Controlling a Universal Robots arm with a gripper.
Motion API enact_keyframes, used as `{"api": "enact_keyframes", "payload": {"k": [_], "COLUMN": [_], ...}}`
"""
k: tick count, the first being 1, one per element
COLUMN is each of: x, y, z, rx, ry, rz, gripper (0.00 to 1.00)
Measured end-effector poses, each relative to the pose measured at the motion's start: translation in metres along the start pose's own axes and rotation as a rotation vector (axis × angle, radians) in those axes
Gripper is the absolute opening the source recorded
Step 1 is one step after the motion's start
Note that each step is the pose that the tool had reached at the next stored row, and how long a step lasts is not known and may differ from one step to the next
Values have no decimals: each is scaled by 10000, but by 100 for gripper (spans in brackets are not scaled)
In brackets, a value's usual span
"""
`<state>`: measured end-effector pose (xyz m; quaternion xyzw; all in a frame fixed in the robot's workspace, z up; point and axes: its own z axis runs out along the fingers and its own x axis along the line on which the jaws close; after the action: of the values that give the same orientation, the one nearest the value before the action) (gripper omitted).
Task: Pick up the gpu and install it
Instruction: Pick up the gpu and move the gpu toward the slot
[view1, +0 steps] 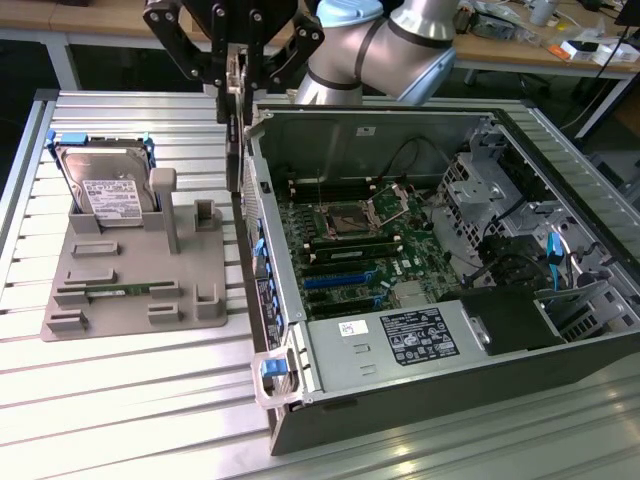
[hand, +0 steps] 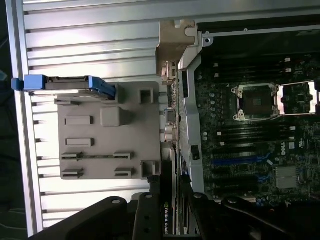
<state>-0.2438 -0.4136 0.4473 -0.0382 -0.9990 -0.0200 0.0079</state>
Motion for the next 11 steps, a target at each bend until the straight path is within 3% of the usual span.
{"api": "enact_keyframes", "payload": {"k": [2,7,9,10,11], "x": [-92,-412,-453,-552,-594], "y": [5,12,9,1,-3], "z": [-1,-7,-7,-10,-10], "rx": [6,31,32,38,41], "ry": [85,427,479,602,658], "rz": [5,19,20,25,28], "gripper": [26,26,26,26,26]}}
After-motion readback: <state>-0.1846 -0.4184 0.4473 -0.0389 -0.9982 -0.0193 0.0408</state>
